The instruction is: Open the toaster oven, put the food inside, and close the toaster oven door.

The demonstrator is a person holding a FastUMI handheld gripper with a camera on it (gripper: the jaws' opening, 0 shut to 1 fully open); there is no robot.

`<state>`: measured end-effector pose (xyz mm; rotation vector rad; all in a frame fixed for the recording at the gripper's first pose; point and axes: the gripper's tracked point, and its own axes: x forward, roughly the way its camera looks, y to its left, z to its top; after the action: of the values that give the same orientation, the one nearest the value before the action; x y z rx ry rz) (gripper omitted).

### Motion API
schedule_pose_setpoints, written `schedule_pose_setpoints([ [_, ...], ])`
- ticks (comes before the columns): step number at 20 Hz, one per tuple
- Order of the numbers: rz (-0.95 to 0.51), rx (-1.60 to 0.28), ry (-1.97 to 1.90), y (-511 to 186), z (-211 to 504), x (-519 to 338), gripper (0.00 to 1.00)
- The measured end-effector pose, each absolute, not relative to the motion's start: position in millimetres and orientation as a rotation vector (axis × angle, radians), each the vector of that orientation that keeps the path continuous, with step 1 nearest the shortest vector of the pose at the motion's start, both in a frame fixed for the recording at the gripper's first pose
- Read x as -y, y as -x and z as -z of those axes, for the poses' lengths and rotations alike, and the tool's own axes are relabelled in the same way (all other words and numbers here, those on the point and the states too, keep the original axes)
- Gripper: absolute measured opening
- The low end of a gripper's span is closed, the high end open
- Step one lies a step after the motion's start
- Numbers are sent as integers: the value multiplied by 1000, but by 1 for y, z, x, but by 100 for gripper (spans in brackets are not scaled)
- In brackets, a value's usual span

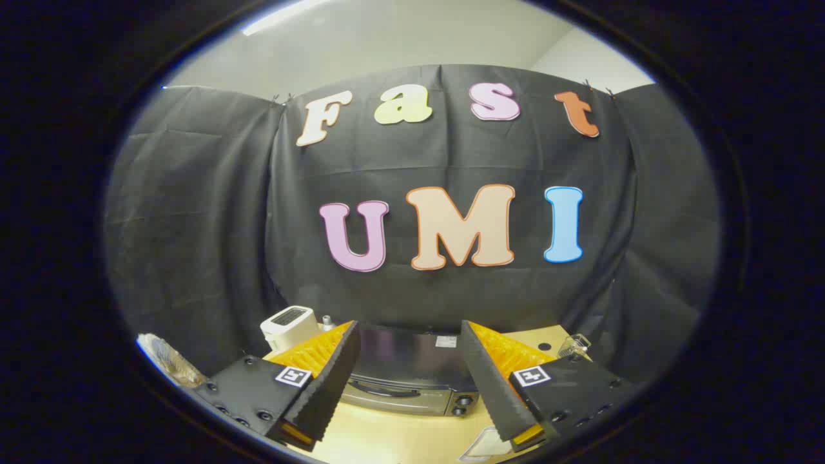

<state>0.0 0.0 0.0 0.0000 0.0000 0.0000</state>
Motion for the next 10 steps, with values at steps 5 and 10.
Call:
schedule_pose_setpoints([
  [5,-5,-17,3,5,8,-6,98],
  [10,-7,-41,9,5,15,-12,98],
])
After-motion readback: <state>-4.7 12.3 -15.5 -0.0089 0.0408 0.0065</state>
